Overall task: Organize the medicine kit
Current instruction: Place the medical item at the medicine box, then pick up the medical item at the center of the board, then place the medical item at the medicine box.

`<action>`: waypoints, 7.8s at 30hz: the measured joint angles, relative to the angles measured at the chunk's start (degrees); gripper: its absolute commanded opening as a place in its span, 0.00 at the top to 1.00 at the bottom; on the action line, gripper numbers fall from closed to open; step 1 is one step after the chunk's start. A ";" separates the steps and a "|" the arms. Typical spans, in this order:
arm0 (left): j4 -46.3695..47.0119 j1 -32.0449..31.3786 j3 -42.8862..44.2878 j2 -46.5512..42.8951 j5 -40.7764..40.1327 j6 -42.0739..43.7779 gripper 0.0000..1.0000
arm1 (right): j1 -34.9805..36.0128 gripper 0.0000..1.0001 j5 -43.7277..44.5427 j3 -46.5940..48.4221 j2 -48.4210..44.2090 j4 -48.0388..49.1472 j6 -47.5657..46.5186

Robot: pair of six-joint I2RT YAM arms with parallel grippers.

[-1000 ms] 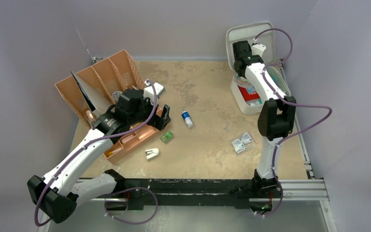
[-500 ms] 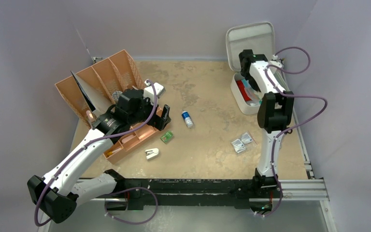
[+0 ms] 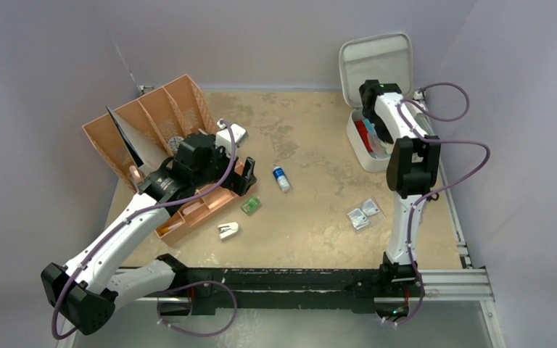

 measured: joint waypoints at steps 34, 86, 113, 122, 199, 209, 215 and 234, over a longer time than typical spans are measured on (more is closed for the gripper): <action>0.00 0.00 0.00 0.02 0.04 0.00 0.01 | -0.07 0.64 -11.56 -12.50 -6.82 10.71 -7.30; -0.02 0.00 0.00 1.16 -1.70 0.02 0.01 | -3.69 0.55 -22.32 -24.65 -19.15 34.14 -27.34; -1.92 0.00 0.00 3.32 -2.45 0.50 0.00 | -3.39 0.52 -42.88 -60.06 -53.59 15.39 -31.04; -1.92 0.00 0.00 3.32 0.15 0.94 0.00 | -2.86 0.53 -46.47 -64.50 -46.95 16.98 -24.04; -2.23 0.00 0.00 0.09 -2.67 0.96 0.00 | -7.26 0.93 -23.56 -13.81 -9.29 35.69 -25.92; -2.62 0.00 0.00 0.66 -3.19 0.96 0.00 | -11.17 0.90 -26.05 -7.37 -2.58 35.50 -24.65; -2.64 0.00 0.00 1.99 -3.19 0.96 0.00 | -11.65 0.75 -27.02 -4.79 -0.66 35.32 -23.61; -2.82 0.00 0.00 2.01 -3.93 0.98 0.00 | -11.69 0.64 -46.62 -13.86 -10.91 42.10 -38.27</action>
